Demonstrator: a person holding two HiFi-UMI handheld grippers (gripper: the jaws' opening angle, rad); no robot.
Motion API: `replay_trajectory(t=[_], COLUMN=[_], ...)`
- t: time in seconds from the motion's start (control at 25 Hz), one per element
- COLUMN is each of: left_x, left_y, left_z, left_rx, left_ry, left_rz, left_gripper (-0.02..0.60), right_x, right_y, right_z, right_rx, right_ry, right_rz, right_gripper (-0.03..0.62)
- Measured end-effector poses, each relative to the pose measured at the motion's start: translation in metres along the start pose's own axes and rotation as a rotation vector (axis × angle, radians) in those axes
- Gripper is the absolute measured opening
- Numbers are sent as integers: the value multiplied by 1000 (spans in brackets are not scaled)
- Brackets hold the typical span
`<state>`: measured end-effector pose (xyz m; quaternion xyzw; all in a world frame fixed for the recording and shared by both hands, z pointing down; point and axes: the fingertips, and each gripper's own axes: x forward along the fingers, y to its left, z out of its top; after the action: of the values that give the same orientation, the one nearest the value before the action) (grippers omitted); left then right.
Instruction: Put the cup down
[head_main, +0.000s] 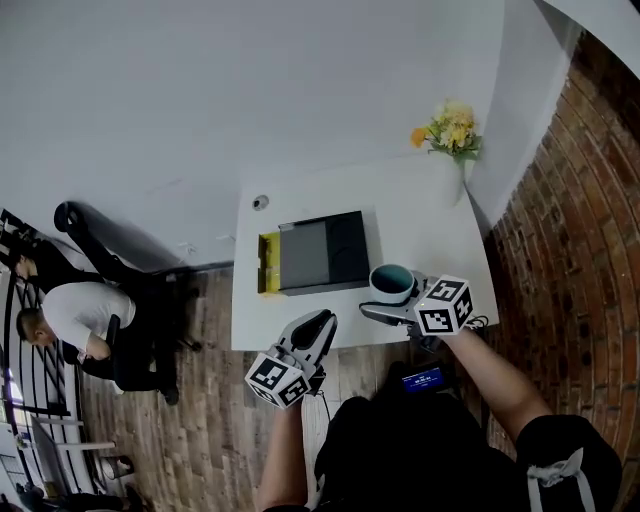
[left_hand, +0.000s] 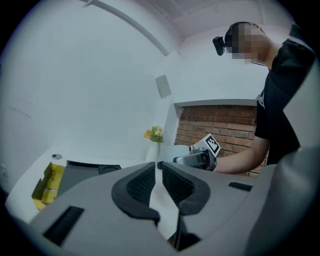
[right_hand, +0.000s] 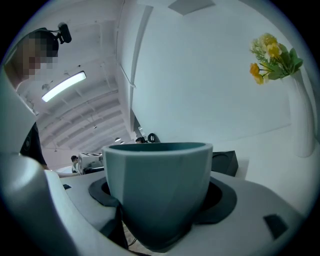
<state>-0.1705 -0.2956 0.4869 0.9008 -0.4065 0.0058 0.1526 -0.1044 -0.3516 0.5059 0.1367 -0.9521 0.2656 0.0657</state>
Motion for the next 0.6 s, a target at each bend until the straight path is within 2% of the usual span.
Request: replay_trajectory(t=[0.16, 0.28, 0.6], left_x=[11, 17, 20], left_y=[20, 29, 44], left_z=[-3, 0, 11], left_rx=[-21, -9, -2], left_ry=[19, 25, 22], left_rz=[-12, -44, -107], left_gripper=[37, 37, 37], right_x=[12, 18, 37], right_y=[-12, -14, -7], right_z=[6, 10, 24], right_rx=[13, 15, -9], right_ry=[-8, -20, -41], right_rz=[-15, -37, -77], right_gripper=[391, 391, 391])
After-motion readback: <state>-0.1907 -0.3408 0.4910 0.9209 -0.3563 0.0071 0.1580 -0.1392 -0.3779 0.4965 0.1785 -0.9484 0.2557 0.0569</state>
